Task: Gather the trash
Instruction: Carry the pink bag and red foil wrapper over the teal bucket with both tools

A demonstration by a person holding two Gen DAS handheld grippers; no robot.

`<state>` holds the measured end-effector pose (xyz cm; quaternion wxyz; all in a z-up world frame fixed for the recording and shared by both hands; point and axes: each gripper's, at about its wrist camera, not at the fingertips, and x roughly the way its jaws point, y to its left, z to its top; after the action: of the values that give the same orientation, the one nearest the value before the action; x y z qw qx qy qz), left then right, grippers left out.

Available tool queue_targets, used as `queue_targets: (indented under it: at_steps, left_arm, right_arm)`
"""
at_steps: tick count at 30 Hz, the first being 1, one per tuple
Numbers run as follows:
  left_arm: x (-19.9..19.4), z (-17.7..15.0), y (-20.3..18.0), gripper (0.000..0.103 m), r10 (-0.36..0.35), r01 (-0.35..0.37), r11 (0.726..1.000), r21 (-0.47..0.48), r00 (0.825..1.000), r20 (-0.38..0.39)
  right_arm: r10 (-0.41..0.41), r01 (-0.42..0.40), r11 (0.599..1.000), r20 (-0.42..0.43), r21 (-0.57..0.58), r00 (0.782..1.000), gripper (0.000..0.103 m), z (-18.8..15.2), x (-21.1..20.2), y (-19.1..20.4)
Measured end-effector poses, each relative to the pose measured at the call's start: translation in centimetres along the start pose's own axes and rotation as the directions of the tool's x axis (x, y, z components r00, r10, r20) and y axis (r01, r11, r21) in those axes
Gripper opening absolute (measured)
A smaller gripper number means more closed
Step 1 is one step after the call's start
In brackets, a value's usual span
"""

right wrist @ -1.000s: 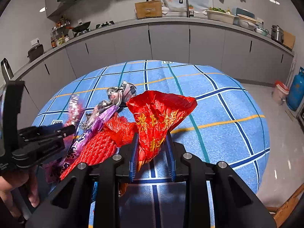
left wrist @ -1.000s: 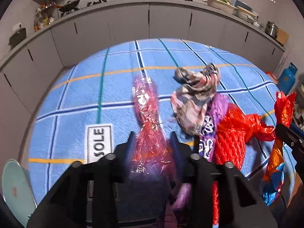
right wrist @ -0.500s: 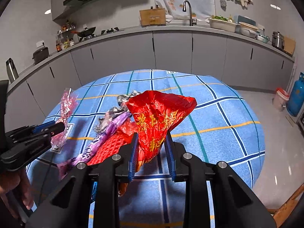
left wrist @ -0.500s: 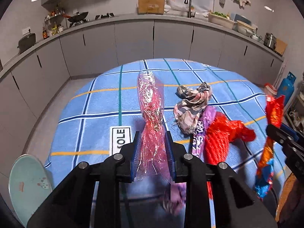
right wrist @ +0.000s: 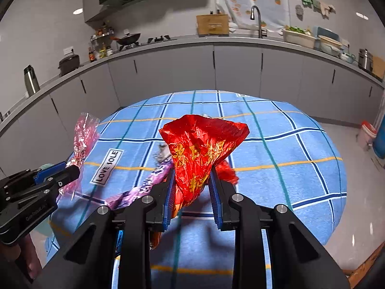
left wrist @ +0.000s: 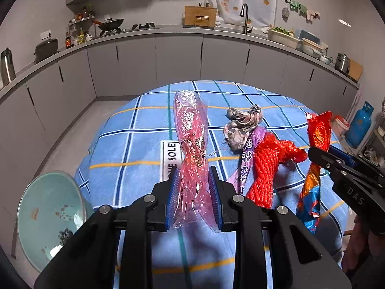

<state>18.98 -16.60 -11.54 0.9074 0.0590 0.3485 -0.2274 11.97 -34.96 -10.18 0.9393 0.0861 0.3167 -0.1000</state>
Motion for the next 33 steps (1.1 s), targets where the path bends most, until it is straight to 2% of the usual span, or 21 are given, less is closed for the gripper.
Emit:
queue_targets:
  at_steps: [17, 33]
  left_arm:
    - [-5.1, -2.0, 3.9, 0.026, 0.060, -0.057, 0.996, -0.068, 0.997, 0.042]
    - [-7.5, -2.8, 9.1, 0.026, 0.142, -0.132, 0.982, -0.138, 0.988, 0.061]
  right_arm:
    - [0.104, -0.102, 0.991, 0.015, -0.088, 0.994, 0.027, 0.1, -0.8, 5.2]
    - [0.193, -0.189, 0.967, 0.011, -0.172, 0.981, 0.027, 0.5, -0.5, 10.9]
